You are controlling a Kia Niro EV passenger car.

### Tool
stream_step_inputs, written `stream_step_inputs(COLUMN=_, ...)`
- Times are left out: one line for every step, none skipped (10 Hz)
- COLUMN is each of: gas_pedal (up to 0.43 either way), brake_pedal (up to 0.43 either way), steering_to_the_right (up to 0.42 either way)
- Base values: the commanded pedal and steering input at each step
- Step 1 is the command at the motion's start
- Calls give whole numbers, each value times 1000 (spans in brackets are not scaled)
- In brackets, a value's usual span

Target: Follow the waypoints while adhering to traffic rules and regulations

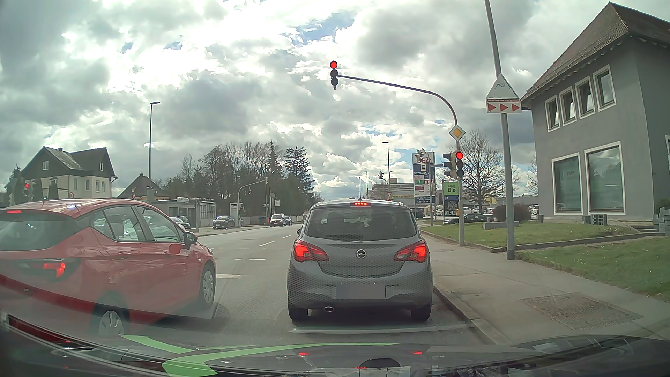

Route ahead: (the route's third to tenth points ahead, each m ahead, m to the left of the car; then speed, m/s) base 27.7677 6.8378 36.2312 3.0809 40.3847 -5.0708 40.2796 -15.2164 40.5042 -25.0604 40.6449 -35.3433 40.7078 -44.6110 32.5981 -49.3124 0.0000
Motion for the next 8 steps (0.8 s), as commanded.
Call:
stream_step_inputs(gas_pedal=0, brake_pedal=311, steering_to_the_right=-4)
stream_step_inputs(gas_pedal=0, brake_pedal=317, steering_to_the_right=-4)
stream_step_inputs(gas_pedal=0, brake_pedal=317, steering_to_the_right=-4)
stream_step_inputs(gas_pedal=0, brake_pedal=317, steering_to_the_right=-4)
stream_step_inputs(gas_pedal=0, brake_pedal=317, steering_to_the_right=-4)
stream_step_inputs(gas_pedal=0, brake_pedal=317, steering_to_the_right=-3)
stream_step_inputs(gas_pedal=0, brake_pedal=317, steering_to_the_right=-4)
stream_step_inputs(gas_pedal=0, brake_pedal=317, steering_to_the_right=-4)
